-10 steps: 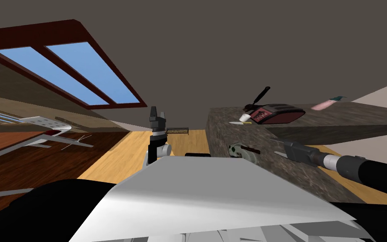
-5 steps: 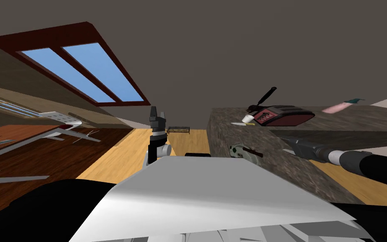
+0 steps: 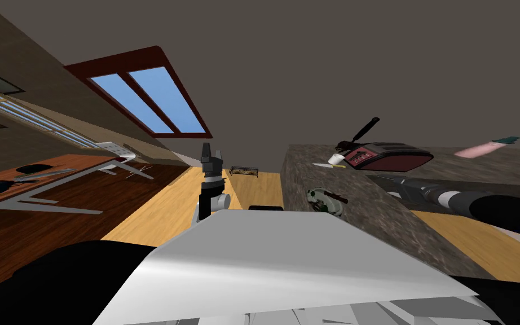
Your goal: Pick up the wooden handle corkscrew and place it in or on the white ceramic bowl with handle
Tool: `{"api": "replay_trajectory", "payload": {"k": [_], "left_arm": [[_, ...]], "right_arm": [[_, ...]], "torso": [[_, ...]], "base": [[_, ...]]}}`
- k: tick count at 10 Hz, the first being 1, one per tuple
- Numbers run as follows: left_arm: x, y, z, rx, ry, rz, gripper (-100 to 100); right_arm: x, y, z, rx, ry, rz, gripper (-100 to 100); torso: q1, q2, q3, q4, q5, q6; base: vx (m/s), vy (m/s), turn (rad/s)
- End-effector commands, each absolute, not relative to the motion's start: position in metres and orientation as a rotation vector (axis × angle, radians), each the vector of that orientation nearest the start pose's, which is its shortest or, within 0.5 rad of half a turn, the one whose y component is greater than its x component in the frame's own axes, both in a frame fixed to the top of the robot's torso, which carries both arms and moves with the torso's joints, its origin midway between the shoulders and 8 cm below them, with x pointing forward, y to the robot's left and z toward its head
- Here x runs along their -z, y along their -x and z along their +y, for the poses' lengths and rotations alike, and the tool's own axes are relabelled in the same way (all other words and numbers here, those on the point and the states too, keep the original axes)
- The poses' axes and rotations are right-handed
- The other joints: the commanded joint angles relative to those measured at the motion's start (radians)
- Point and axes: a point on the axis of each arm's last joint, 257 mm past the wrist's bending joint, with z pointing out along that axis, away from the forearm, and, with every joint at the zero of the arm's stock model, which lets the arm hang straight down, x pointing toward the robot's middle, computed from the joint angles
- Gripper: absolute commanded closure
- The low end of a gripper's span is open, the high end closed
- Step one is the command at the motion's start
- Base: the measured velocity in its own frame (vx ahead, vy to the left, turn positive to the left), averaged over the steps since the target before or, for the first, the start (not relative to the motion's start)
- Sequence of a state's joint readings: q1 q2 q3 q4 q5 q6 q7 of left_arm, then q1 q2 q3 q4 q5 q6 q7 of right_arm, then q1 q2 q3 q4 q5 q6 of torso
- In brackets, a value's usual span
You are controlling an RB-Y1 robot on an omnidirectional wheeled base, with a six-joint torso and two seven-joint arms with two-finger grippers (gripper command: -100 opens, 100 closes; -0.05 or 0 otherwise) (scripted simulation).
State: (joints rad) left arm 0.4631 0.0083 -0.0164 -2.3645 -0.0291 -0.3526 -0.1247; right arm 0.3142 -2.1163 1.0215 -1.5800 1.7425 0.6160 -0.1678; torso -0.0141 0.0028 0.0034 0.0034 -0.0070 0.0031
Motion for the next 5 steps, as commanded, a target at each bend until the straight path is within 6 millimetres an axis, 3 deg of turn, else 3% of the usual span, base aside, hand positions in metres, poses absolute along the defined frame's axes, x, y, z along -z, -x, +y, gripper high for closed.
{"api": "replay_trajectory", "payload": {"k": [1, 2, 3, 5], "left_arm": [[-0.046, -0.354, 0.267, 1.189, 0.611, 0.685, 0], [-0.046, -0.354, 0.267, 1.189, 0.611, 0.685, 0], [-0.046, -0.354, 0.267, 1.189, 0.611, 0.685, 0], [-0.046, -0.354, 0.267, 1.189, 0.611, 0.684, 0]], "right_arm": [[0.161, -0.271, -0.701, 1.187, 2.156, 1.573, -100], [0.157, -0.271, -0.707, 1.206, 2.164, 1.574, -100], [0.149, -0.302, -0.715, 1.296, 2.088, 1.554, -100], [0.131, -0.316, -0.737, 1.389, 2.021, 1.598, -100]], "torso": [[0.0, 0.0, 0.0, 0.0, 0.0, 0.0], [0.0, -0.002, -0.001, 0.0, 0.0, 0.0], [0.001, -0.002, -0.002, -0.001, 0.0, 0.0], [0.009, 0.003, 0.001, 0.0, 0.002, -0.002]], "base": [[0.0, 0.0, 0.0], [0.0, 0.0, 0.0], [-0.087, 0.085, 0.282], [-0.117, 0.114, 0.378]]}}
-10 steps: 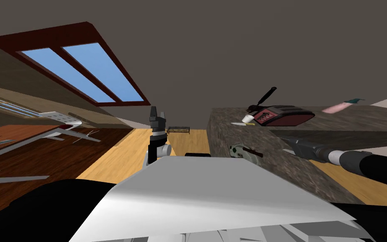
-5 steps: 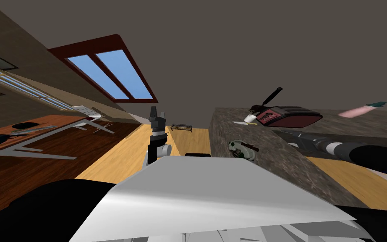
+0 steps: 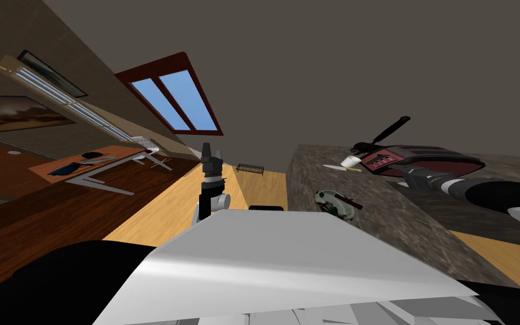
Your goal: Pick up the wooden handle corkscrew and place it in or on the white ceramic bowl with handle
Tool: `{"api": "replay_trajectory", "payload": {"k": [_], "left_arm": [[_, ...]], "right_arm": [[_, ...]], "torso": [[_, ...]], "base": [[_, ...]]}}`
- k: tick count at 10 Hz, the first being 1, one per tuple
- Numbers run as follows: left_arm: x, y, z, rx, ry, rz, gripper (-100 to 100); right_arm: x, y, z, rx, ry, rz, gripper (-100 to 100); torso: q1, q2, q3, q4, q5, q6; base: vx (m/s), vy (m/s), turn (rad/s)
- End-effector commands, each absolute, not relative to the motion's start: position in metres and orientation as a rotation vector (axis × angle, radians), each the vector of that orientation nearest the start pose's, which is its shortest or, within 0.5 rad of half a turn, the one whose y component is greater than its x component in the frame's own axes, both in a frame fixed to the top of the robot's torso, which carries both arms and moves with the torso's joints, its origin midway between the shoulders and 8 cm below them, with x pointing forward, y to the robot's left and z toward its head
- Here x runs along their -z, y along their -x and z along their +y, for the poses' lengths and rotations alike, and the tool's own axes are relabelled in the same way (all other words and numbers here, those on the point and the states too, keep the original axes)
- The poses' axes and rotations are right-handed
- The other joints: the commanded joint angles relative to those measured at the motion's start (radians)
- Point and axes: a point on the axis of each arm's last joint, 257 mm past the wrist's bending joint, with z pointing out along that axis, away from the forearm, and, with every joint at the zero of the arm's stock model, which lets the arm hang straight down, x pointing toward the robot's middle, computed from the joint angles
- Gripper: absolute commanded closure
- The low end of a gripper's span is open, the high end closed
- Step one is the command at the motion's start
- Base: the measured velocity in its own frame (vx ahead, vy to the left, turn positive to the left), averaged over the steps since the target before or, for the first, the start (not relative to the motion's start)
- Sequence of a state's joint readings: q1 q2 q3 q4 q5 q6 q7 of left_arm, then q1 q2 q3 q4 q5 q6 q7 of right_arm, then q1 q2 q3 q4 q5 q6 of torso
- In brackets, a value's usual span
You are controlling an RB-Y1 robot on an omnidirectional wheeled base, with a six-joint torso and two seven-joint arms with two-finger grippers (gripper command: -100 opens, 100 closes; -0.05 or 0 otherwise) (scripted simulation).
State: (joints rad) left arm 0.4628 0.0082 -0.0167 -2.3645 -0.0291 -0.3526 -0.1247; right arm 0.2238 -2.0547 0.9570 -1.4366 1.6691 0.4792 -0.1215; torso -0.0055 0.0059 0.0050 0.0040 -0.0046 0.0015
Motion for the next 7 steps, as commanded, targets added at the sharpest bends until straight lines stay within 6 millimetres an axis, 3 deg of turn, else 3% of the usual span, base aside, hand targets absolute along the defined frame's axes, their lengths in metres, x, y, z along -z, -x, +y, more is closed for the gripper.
{"api": "replay_trajectory", "payload": {"k": [1, 4, 7], "left_arm": [[-0.046, -0.354, 0.267, 1.189, 0.611, 0.684, 0], [-0.046, -0.354, 0.267, 1.189, 0.611, 0.685, 0], [-0.046, -0.354, 0.267, 1.189, 0.611, 0.685, 0]], "right_arm": [[0.122, -0.319, -0.747, 1.421, 2.02, 1.612, -100], [0.107, -0.301, -0.788, 1.496, 2.064, 1.707, -100], [0.104, -0.3, -0.791, 1.505, 2.064, 1.708, -100]], "torso": [[0.0, 0.0, 0.0, 0.0, 0.0, 0.0], [-0.007, -0.004, -0.002, -0.001, -0.002, 0.002], [-0.008, -0.005, -0.003, -0.001, -0.002, 0.002]], "base": [[-0.08, 0.08, 0.262], [-0.011, 0.012, 0.038], [0.0, 0.0, 0.0]]}}
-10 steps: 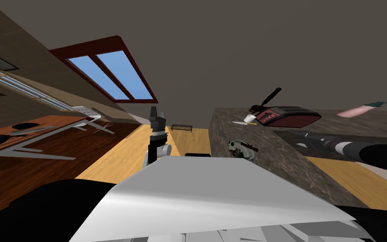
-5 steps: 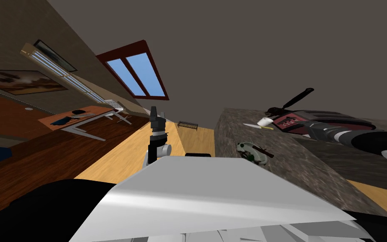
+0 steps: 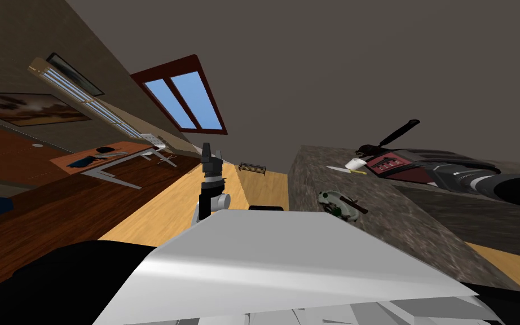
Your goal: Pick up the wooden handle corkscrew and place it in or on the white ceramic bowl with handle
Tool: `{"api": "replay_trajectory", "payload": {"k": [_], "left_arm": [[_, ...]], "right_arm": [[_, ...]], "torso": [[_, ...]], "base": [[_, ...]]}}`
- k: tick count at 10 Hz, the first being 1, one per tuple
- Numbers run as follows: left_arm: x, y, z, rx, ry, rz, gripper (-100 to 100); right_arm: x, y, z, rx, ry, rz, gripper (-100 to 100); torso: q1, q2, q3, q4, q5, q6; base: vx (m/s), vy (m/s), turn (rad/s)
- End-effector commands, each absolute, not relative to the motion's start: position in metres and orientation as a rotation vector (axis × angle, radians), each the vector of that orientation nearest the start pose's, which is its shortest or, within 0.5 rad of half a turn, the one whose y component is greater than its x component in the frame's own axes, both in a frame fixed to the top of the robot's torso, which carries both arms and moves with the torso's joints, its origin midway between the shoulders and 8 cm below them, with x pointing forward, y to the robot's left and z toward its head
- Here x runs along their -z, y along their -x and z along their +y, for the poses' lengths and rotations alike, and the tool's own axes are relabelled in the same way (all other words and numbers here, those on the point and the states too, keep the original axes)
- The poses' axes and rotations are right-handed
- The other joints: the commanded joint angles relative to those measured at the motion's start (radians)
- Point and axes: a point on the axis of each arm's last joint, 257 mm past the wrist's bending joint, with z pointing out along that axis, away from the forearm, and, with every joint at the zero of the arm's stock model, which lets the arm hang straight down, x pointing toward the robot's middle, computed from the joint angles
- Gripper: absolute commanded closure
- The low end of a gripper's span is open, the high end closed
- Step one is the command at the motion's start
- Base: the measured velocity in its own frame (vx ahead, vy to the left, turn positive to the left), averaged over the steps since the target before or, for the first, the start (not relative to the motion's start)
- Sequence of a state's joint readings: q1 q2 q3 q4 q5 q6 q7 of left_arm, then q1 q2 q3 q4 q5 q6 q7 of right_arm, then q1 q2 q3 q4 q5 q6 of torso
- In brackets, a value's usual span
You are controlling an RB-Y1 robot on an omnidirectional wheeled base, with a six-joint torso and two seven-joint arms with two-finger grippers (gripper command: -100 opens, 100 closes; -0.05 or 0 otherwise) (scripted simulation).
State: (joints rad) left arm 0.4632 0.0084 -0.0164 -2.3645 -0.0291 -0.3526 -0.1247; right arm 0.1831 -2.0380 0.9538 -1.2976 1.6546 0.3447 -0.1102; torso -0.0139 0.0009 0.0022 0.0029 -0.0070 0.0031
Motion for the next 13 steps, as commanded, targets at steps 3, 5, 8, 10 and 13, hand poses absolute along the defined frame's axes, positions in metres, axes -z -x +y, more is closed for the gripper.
{"api": "replay_trajectory", "payload": {"k": [3, 5, 8, 10, 13], "left_arm": [[-0.046, -0.354, 0.267, 1.189, 0.611, 0.684, 0], [-0.046, -0.354, 0.267, 1.189, 0.611, 0.685, 0], [-0.046, -0.354, 0.267, 1.189, 0.611, 0.685, 0], [-0.046, -0.354, 0.267, 1.189, 0.611, 0.685, 0], [-0.046, -0.354, 0.267, 1.189, 0.611, 0.685, 0]], "right_arm": [[0.088, -0.291, -0.816, 1.572, 2.041, 1.797, -100], [0.088, -0.291, -0.817, 1.571, 2.042, 1.798, -100], [0.088, -0.291, -0.817, 1.571, 2.042, 1.798, -100], [0.088, -0.291, -0.817, 1.571, 2.042, 1.798, -100], [0.059, -0.305, -0.806, 1.577, 2.053, 1.78, -100]], "torso": [[0.006, 0.004, 0.002, 0.001, 0.002, -0.001], [0.0, 0.001, 0.0, 0.0, 0.0, 0.0], [0.0, 0.0, 0.0, 0.0, 0.0, 0.0], [0.0, 0.0, 0.0, 0.0, 0.0, 0.0], [0.0, 0.0, 0.0, 0.0, 0.0, 0.0]], "base": [[-0.059, 0.06, 0.194], [0.007, -0.008, -0.024], [0.0, 0.0, 0.0], [0.008, -0.008, -0.026], [-0.006, -0.004, -0.023]]}}
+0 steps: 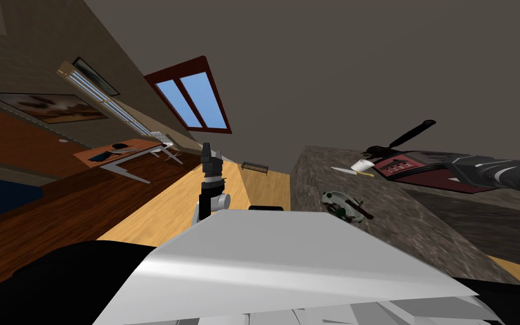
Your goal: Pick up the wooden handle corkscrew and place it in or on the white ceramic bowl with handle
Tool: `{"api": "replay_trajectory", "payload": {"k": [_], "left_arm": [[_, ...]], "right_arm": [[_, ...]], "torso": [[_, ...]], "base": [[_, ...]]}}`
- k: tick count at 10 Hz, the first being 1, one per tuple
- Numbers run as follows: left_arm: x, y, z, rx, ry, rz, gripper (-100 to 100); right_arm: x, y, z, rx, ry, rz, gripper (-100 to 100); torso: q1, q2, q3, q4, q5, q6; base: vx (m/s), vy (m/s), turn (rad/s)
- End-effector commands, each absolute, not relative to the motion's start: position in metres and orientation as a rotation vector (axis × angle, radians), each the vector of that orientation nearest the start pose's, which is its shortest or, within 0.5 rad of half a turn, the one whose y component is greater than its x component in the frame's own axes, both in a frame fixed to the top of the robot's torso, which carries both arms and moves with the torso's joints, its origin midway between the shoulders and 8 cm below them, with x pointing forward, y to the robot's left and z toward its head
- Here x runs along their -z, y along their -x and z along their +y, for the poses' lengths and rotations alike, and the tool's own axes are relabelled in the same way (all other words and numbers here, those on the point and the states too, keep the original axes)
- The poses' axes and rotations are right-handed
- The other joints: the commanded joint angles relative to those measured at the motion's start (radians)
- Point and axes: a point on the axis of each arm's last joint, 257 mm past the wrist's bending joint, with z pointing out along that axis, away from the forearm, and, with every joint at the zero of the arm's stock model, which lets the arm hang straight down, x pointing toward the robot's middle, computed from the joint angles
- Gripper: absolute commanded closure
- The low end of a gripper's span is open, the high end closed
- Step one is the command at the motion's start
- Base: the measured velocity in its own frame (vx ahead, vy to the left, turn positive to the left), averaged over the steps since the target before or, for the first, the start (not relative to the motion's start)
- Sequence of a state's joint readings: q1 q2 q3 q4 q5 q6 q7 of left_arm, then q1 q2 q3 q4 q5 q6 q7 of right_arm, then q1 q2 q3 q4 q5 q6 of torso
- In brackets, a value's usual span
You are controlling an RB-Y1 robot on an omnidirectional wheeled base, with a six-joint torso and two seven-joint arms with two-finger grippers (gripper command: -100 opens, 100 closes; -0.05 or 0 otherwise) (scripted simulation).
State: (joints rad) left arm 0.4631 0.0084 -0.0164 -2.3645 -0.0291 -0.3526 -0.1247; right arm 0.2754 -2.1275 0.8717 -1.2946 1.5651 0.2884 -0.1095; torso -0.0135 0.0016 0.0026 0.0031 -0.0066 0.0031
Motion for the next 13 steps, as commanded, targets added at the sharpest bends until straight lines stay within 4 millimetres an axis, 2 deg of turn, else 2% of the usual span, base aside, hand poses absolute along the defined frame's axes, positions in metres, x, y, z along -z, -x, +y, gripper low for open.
{"api": "replay_trajectory", "payload": {"k": [1, 6, 7, 8, 13], "left_arm": [[-0.046, -0.354, 0.267, 1.189, 0.611, 0.685, 0], [-0.046, -0.354, 0.267, 1.189, 0.611, 0.685, 0], [-0.046, -0.354, 0.267, 1.189, 0.611, 0.685, 0], [-0.046, -0.354, 0.267, 1.189, 0.611, 0.685, 0], [-0.046, -0.354, 0.267, 1.189, 0.611, 0.685, 0]], "right_arm": [[0.052, -0.308, -0.803, 1.579, 2.056, 1.776, -100], [0.017, -0.322, -0.788, 1.589, 2.07, 1.76, -100], [0.021, -0.319, -0.791, 1.588, 2.072, 1.76, -100], [0.02, -0.319, -0.79, 1.588, 2.069, 1.761, 0], [0.02, -0.319, -0.79, 1.588, 2.07, 1.761, 0]], "torso": [[0.0, 0.0, 0.0, 0.0, 0.0, 0.0], [0.0, 0.0, 0.0, 0.0, 0.0, 0.0], [0.0, 0.0, 0.0, 0.0, 0.0, 0.0], [0.0, 0.0, 0.0, 0.0, -0.001, 0.0], [-0.001, -0.001, 0.0, 0.0, -0.001, 0.0]], "base": [[-0.007, -0.002, -0.015], [-0.005, -0.003, -0.018], [0.0, 0.0, 0.0], [0.0, 0.0, 0.0], [0.0, 0.0, 0.0]]}}
